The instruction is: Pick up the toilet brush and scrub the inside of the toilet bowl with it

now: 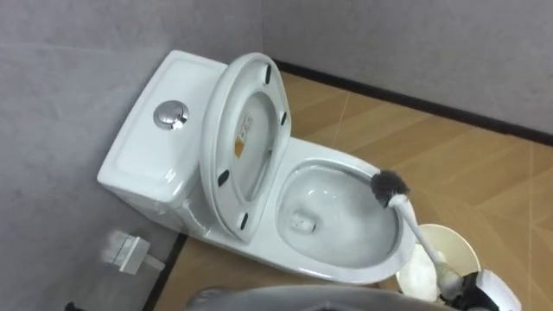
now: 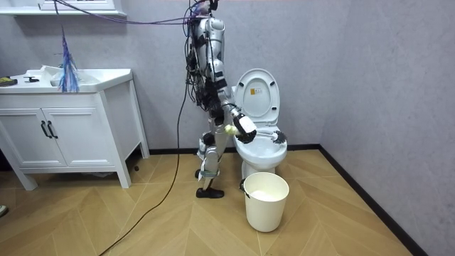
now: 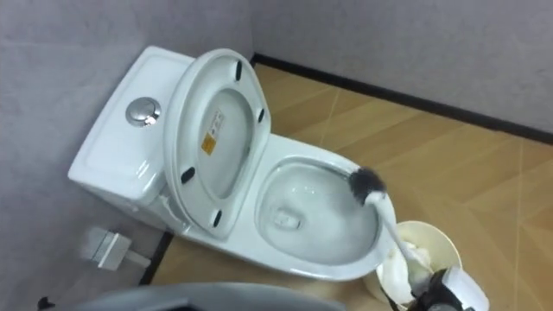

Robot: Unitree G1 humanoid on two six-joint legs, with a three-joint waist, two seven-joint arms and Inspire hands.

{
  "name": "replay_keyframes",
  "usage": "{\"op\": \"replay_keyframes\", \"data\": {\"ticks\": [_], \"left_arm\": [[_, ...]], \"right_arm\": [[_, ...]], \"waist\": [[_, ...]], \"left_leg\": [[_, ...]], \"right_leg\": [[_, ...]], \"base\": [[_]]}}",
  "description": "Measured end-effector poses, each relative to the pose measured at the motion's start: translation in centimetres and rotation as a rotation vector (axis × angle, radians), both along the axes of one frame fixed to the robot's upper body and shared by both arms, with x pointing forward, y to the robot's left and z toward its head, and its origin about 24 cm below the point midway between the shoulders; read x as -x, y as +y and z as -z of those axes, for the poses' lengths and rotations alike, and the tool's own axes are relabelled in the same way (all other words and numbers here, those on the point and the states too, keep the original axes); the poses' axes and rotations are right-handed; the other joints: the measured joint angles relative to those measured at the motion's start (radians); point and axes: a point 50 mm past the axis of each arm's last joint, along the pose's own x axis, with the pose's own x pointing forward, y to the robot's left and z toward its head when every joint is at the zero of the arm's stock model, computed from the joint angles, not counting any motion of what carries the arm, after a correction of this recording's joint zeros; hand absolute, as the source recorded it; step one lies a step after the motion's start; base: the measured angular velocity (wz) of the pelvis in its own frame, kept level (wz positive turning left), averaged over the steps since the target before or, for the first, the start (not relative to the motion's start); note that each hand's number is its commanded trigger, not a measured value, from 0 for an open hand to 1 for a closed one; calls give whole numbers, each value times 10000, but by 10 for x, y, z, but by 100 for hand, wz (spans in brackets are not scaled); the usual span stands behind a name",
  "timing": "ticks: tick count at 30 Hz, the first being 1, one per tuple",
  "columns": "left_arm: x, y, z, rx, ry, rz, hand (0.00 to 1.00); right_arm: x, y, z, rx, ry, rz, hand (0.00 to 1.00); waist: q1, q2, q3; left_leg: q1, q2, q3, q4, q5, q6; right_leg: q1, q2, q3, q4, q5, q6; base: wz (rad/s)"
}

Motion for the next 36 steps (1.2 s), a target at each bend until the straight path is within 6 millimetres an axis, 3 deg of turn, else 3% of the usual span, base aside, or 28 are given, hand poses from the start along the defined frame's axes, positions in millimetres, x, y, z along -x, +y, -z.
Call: {"op": "replay_keyframes", "data": {"ticks": [5, 8, 16, 17, 18, 19, 23, 36], "left_arm": [[3, -4, 7, 465, 621, 23, 0], [-2, -5, 9, 769, 766, 430, 0], [-40, -9, 10, 1287, 1, 951, 0], [-44, -10, 10, 1358, -95, 999, 0], [-47, -11, 11, 1432, -156, 1026, 0], [-48, -12, 11, 1499, -202, 1049, 0], [-48, -13, 11, 1649, -171, 1080, 0], [-14, -15, 17, 1908, 1359, 1517, 0]], "right_arm": [[2, -1, -1, 86, -274, 162, 100], [9, 2, 1, -81, -234, 466, 100], [31, 11, 7, -562, 182, 1735, 100], [31, 13, 8, -613, 158, 1809, 81], [34, 13, 8, -620, 202, 1885, 27], [36, 13, 8, -606, 246, 1969, 0], [41, 11, 8, -572, 328, 2298, 0], [40, 4, 6, -545, -256, 3801, 0]], "waist": [[-144, 162, -19], [-496, 127, -41], [-1018, 294, -73], [-1036, 343, -60], [-1074, 418, -70], [-1091, 458, -94], [-1241, 575, -80], [-1344, 260, -85]], "left_leg": [[381, 97, 522, -244, -33, -28], [464, 117, 629, -244, -49, -32], [568, 193, 908, -207, -81, -60], [631, 215, 963, -210, -97, -68], [700, 228, 1071, -212, -105, -73], [737, 230, 1161, -212, -107, -72], [858, 220, 1209, -238, -110, -71], [965, 212, 1188, -238, -110, -71]], "right_leg": [[23, 125, 618, 2, 8, -22], [-25, 157, 842, 8, 39, -48], [-30, 256, 1237, 0, 145, -68], [-29, 293, 1375, 2, 149, -77], [-14, 309, 1494, 5, 152, -81], [-4, 315, 1602, 5, 151, -81], [-8, 324, 1782, 26, 148, -79], [61, 331, 1847, 7, 151, -76]], "base": [[-35], [-21], [-14], [-27], [-36], [-29], [-15], [-1]]}}
